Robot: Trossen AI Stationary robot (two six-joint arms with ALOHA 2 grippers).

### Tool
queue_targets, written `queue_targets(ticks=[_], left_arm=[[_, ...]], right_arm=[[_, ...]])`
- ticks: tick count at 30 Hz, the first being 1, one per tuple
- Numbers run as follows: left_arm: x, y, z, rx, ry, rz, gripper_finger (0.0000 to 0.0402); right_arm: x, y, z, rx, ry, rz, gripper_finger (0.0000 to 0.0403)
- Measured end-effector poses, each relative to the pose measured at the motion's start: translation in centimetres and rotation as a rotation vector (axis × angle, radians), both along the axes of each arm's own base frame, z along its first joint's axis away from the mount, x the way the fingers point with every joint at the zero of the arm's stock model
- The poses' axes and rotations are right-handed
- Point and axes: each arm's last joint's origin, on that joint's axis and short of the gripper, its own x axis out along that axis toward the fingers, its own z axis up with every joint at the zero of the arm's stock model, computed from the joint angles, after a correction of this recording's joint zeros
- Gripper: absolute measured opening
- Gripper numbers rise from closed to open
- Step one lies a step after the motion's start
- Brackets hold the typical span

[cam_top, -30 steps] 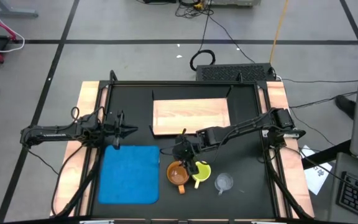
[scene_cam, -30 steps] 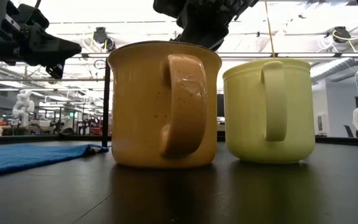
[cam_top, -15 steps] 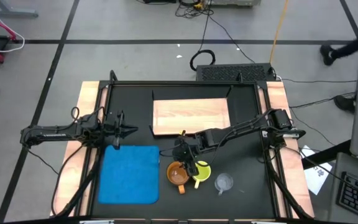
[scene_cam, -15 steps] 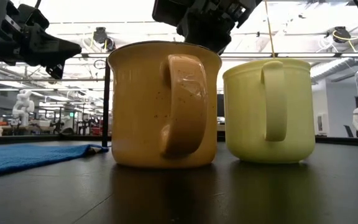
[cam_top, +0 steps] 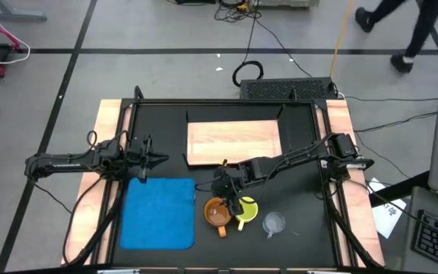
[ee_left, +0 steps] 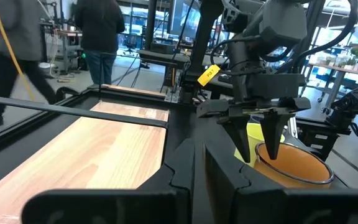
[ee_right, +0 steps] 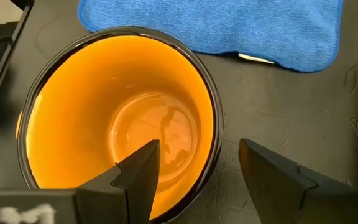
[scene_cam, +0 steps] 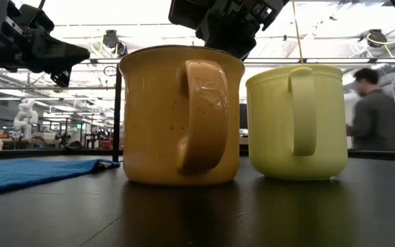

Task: Stack small to large cups/mugs on shelf
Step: Put the orange mug on the shelf

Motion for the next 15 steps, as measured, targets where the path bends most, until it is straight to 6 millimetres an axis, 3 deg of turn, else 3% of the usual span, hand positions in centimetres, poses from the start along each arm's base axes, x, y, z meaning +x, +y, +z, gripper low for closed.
queue_targets(ticks=[7,15], left_arm=[[0.00,0.00,0.00,0.000,0.000,0.000,0.0033],[0.00,0.00,0.00,-0.001,0.000,0.000,0.0033]], right_arm=[[-0.10,0.07,-0.17,0.015,0.007,0.012,0.0204],[-0.08,0.19,-0.27,0.010,-0.010,0.038,0.0137]])
